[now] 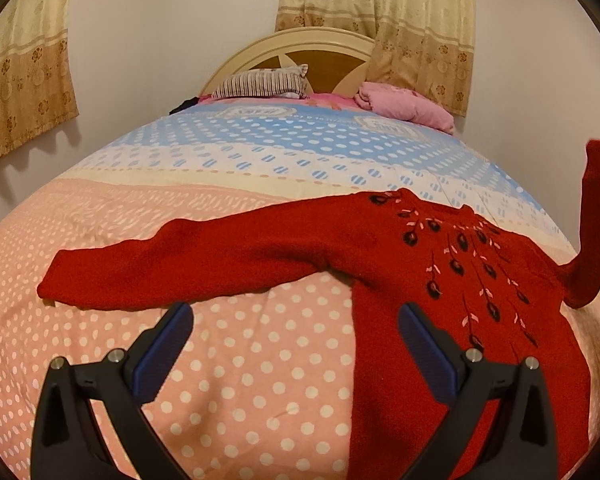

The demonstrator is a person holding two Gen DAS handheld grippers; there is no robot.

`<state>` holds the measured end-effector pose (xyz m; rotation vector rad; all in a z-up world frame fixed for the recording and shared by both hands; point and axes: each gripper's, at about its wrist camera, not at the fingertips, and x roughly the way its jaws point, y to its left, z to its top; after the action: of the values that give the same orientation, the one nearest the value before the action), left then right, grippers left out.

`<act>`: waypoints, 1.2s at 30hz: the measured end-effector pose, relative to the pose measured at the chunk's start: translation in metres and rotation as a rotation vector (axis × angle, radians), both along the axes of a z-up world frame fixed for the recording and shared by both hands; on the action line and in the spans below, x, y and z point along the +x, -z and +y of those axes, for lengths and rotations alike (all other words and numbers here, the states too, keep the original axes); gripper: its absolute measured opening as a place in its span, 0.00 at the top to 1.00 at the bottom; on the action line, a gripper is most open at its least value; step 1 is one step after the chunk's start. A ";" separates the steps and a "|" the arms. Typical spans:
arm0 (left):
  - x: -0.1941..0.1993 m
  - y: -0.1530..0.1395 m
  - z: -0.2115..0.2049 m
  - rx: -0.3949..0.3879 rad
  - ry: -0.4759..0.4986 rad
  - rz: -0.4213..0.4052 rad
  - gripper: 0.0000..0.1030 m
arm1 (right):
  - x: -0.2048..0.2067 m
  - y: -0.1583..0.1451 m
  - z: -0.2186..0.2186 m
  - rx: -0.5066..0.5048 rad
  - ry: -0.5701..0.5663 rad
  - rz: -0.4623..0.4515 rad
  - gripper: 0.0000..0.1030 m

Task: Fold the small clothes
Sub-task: 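Lift the sleeve cuff and fold it across the cardigan body with the right tool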

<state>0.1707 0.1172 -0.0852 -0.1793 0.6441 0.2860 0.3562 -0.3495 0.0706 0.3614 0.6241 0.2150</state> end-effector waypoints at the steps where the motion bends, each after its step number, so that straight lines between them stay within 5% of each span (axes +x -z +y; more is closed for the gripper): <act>1: 0.000 0.000 0.001 -0.001 0.001 0.000 0.00 | 0.001 -0.005 0.009 0.001 -0.014 -0.010 0.94; 11: 0.000 -0.001 0.009 -0.021 -0.011 -0.006 0.00 | 0.003 -0.047 0.095 -0.021 -0.162 -0.093 0.94; 20: 0.000 -0.001 0.017 -0.038 -0.020 -0.007 0.00 | 0.004 -0.045 0.175 -0.020 -0.295 -0.101 0.94; 27: -0.001 0.000 0.022 -0.047 -0.026 0.000 0.00 | 0.010 -0.010 0.242 -0.037 -0.365 -0.070 0.94; 36: 0.001 0.004 0.034 -0.071 -0.035 0.013 0.00 | 0.013 0.102 0.322 -0.090 -0.495 0.072 0.94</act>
<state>0.1717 0.1513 -0.0894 -0.2572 0.6648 0.2982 0.3687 -0.0277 -0.0319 0.1227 0.7855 0.6469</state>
